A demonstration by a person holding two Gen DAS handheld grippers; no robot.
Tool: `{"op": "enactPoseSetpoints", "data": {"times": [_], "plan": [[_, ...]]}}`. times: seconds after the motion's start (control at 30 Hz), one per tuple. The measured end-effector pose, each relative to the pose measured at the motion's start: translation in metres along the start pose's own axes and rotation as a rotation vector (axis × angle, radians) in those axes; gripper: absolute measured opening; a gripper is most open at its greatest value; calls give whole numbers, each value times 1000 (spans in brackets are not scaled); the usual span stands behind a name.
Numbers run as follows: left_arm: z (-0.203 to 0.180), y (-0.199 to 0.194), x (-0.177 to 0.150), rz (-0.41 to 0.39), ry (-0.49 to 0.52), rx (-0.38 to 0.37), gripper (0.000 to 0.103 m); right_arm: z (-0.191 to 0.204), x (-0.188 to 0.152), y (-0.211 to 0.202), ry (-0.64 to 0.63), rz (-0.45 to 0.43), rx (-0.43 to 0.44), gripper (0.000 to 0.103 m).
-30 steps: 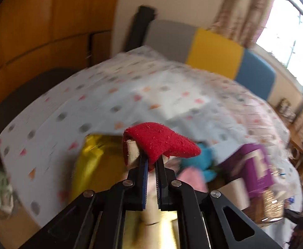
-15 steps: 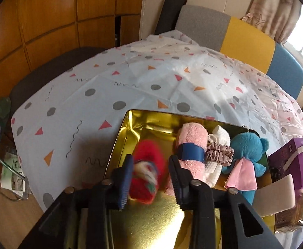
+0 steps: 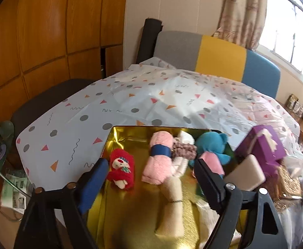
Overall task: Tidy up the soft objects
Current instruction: 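Carry the red hat toy into the gold tray and open the left gripper, then carry the brown satin scrunchie over the gold tray with the right gripper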
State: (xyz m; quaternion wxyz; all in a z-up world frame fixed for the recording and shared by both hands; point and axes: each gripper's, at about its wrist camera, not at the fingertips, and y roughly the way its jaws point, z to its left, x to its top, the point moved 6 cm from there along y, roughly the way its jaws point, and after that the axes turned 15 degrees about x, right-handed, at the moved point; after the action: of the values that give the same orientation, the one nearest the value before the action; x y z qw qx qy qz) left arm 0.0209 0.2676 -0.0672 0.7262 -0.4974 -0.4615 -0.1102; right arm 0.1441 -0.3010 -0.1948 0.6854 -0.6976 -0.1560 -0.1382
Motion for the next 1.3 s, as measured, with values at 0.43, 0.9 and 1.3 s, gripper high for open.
{"op": "enactPoseSetpoints", "data": {"times": [0.43,0.9,1.3], "plan": [[-8,-28,-18,3,54,-13,96,29,0,-5,-4,14,259,16],[3,-24,-24,18,58,-12,96,65,51,-97,7,-202,341,15],[19,-18,-28,37,30,0,96,305,58,-226,-500,-381,646,15]]}}
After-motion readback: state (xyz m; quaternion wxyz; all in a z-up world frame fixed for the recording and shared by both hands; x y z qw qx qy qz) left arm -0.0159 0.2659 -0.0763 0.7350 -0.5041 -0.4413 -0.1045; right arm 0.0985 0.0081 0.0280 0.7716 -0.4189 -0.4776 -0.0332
